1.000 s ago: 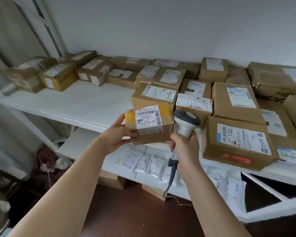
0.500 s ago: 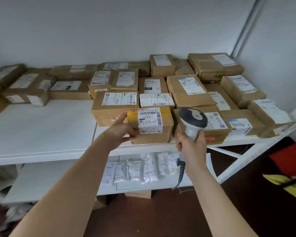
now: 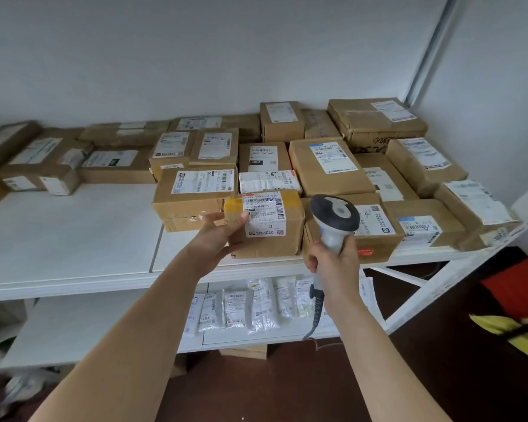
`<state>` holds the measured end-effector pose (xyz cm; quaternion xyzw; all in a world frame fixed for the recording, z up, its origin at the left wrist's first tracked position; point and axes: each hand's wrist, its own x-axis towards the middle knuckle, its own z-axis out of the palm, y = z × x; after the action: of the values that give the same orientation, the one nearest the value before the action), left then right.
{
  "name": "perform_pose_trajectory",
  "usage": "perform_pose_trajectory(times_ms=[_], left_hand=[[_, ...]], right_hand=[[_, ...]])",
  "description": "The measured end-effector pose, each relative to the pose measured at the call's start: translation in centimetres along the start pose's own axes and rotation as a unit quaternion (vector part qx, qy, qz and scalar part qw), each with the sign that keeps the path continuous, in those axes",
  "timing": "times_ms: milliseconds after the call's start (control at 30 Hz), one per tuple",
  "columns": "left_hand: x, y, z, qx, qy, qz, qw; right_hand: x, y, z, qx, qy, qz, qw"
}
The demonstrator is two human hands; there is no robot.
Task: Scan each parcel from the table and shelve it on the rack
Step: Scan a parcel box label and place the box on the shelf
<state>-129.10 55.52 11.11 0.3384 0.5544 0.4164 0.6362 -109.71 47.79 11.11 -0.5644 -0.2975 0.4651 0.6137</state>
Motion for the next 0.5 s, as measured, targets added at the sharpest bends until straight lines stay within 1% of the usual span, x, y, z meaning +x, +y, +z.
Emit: perform_pose_trajectory(times_ms=[100, 267, 433, 500], left_hand=[[-0.2, 0.2, 0.2, 0.022, 0.021, -0.002, 1.000], [-0.7, 0.1, 0.3, 0.075, 0.092, 0.016, 0.993], [-1.7, -0.8, 0.1, 0.043, 0.144, 0.033, 0.988], [-2.3, -1.2, 0.3, 0.030, 0.199, 0.057, 0.978]], right_hand=[[0.1, 0.1, -0.1, -0.004, -0.006, -0.003, 1.000], [0.1, 0.2, -0.4, 0.003, -0.011, -0.008, 1.000], [-0.2, 0.3, -1.0, 0.006, -0.025, -0.012, 1.000], [-0.8, 0.0, -1.4, 0.012, -0.021, -0.016, 1.000]])
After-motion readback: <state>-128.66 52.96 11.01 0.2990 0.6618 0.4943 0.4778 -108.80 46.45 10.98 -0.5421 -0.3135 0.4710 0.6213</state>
